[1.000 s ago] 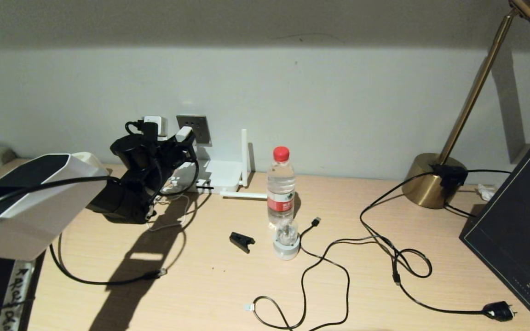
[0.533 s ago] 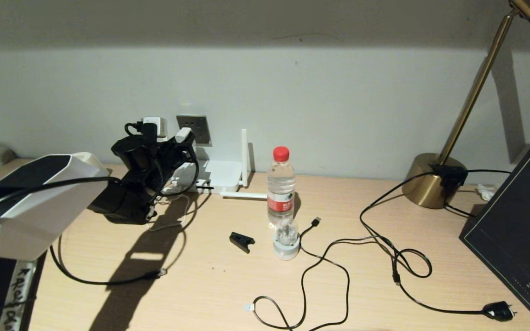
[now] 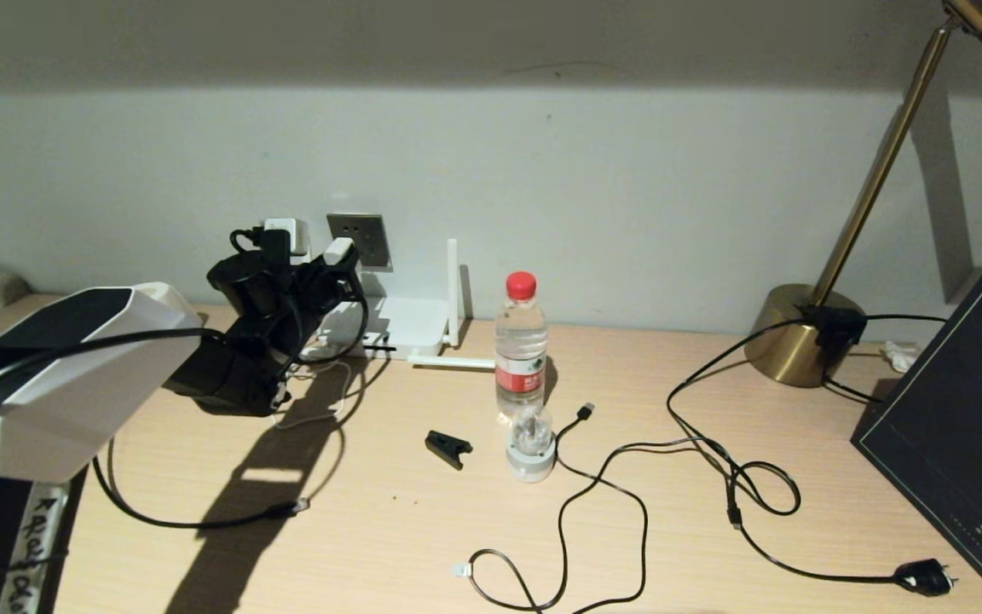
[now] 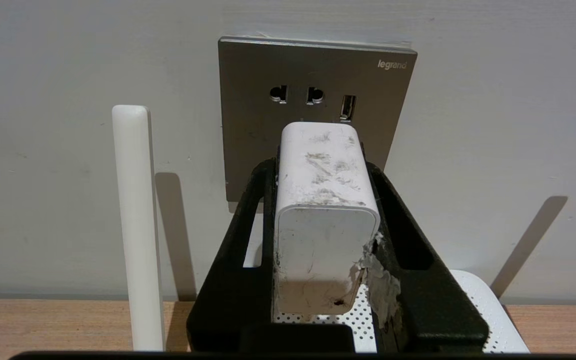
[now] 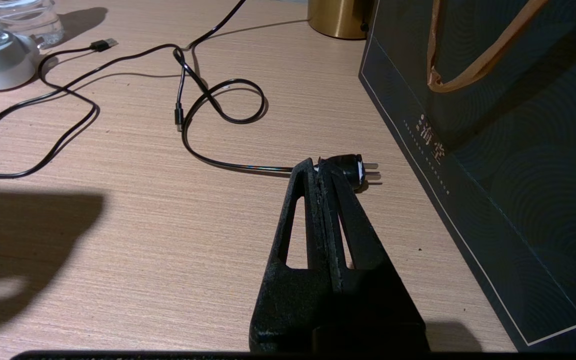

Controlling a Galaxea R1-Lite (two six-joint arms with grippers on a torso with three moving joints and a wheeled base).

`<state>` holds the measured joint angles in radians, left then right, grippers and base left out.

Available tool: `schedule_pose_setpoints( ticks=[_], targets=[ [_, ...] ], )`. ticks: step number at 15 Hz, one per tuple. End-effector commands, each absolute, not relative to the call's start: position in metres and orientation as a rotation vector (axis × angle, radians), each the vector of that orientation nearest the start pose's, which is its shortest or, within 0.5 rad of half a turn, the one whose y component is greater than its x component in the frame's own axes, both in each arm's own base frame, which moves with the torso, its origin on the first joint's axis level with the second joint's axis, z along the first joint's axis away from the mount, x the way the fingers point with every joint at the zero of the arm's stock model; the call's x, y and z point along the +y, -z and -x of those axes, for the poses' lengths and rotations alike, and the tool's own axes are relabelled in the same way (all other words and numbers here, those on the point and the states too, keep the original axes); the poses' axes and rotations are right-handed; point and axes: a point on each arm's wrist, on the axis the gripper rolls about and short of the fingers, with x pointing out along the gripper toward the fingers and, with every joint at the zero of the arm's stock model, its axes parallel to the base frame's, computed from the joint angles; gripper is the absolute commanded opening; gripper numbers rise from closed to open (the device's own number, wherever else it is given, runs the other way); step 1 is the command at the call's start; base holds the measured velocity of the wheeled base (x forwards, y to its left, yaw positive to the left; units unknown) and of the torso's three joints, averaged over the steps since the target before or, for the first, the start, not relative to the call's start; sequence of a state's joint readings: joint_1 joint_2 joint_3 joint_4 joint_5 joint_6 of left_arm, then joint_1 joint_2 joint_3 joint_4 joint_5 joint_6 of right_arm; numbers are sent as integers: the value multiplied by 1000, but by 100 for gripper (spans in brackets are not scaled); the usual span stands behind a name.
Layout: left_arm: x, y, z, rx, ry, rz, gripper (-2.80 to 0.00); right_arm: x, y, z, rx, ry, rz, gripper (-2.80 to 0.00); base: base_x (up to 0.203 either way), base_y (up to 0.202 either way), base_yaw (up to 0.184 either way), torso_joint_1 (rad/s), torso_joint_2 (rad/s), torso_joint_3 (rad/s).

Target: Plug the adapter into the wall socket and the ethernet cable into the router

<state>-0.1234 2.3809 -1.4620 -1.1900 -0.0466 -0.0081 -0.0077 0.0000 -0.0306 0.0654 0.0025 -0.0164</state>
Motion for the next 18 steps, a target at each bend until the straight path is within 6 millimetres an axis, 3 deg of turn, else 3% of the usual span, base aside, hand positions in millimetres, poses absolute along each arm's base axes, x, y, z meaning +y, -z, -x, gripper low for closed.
schedule_pose_setpoints(
  ticks=[1,18],
  targets=[
    [-59,-139,-480,-273,167,17,-280,0,-77,25,37,4,17,-280,0,0,0,0,0,0],
    [-53,-139,-484,-284,161,-10,-280,0,-77,25,36,4,17,-280,0,0,0,0,0,0]
  ],
)
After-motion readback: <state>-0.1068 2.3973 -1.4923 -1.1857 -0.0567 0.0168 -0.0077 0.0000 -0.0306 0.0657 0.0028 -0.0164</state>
